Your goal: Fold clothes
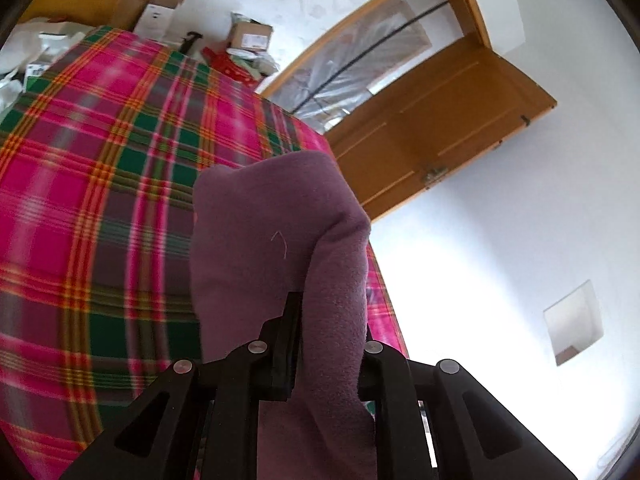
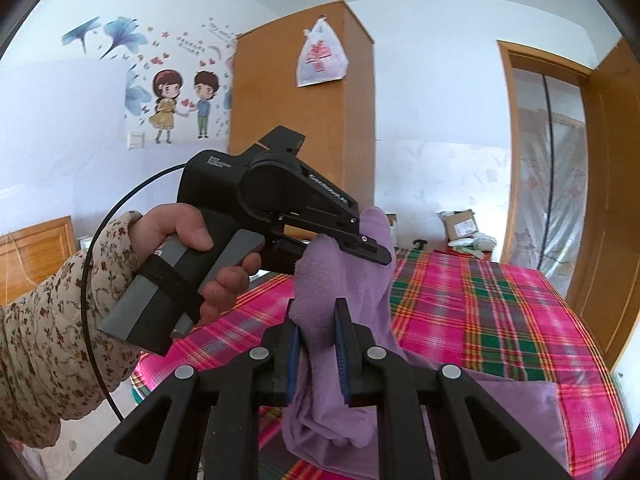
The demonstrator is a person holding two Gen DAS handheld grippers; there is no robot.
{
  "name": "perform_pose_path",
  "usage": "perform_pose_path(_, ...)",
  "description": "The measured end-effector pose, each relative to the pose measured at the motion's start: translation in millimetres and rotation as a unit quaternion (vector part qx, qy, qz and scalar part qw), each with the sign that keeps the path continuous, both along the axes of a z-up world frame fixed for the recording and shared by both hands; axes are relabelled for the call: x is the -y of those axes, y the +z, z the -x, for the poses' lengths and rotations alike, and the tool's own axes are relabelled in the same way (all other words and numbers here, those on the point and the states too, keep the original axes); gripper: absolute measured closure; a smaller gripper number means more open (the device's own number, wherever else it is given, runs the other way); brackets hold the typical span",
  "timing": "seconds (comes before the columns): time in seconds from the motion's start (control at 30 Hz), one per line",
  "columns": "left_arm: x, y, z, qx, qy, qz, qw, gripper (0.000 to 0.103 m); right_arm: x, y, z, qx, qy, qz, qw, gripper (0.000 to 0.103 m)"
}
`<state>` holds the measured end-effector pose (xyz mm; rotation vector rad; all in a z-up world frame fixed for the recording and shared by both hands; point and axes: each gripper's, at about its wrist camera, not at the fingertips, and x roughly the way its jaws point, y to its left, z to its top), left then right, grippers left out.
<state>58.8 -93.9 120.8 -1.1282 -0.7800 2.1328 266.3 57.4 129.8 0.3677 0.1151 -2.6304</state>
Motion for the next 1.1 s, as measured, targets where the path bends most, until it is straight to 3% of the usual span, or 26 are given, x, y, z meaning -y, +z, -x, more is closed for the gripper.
perform_pose_path(1.1, -118, -15, 24, 0.029, -0.089, 0.013, 0.9955, 0.088, -117, -24, 4, 0.033, -0.109, 0.043, 0.993, 0.09)
